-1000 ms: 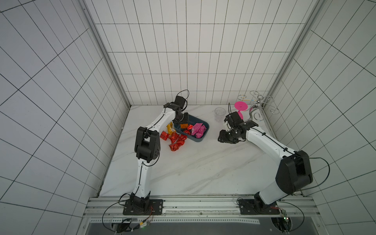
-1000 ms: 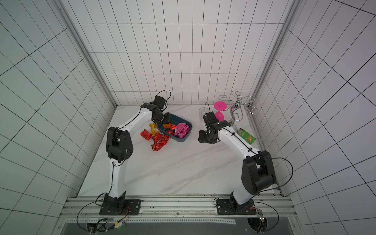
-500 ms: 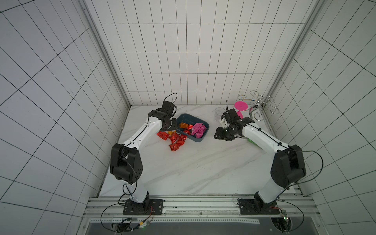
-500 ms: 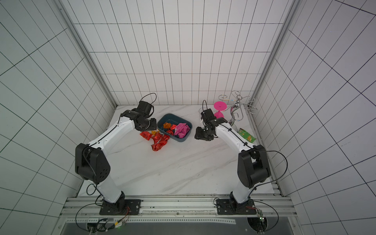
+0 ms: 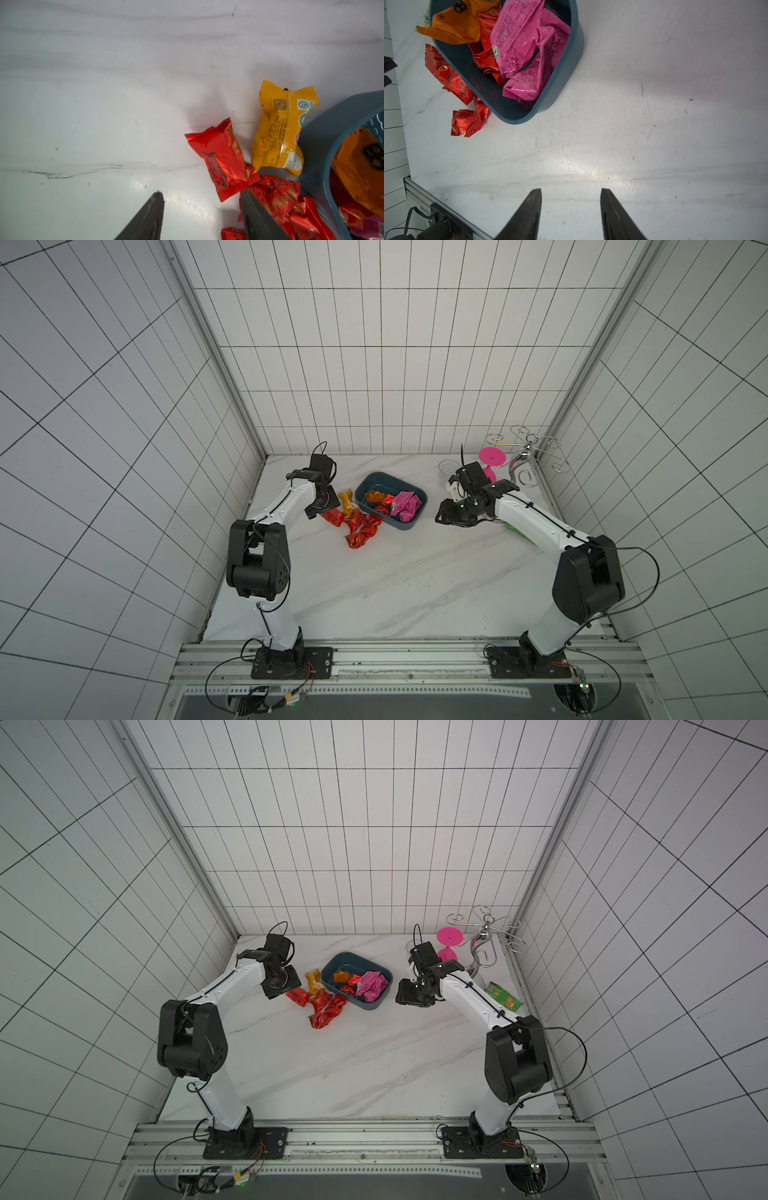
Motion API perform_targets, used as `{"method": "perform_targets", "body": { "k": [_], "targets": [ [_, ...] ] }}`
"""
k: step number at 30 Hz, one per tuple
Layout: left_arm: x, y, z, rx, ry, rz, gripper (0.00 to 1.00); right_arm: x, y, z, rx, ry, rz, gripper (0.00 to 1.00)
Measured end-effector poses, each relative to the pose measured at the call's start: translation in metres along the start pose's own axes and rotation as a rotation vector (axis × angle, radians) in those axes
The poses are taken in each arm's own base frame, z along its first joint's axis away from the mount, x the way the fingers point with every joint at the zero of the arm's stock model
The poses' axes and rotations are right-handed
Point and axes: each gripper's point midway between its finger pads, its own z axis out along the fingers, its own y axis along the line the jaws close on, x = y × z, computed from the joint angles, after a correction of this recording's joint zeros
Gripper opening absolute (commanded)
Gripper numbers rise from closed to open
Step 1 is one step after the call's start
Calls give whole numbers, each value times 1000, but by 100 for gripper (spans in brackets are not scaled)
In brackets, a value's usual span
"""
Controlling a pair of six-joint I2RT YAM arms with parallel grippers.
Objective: Put the tea bags into the storage box
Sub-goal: Pick up the tea bag from the center of the board.
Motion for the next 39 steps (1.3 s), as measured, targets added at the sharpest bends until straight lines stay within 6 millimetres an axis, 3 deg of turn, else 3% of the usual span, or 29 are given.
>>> {"method": "perform_targets", "body": {
  "k": [9,16,24,29,39],
  "targets": [
    [-5,-10,38,-20,19,-130,62,11,-12,-4,29,-1,6,50],
    [1,-19,44,-10,22,-154,61,7,-20,-9,43,-18,4,50],
    [21,-23,71,-26,71,-149,46,13,-28,-11,59,9,6,50],
    [19,-23,71,-18,65,-147,25,15,-29,-11,62,16,7,50],
    [20,-15,59,-21,62,-86,23,14,-27,-15,58,7,6,50]
  ]
}}
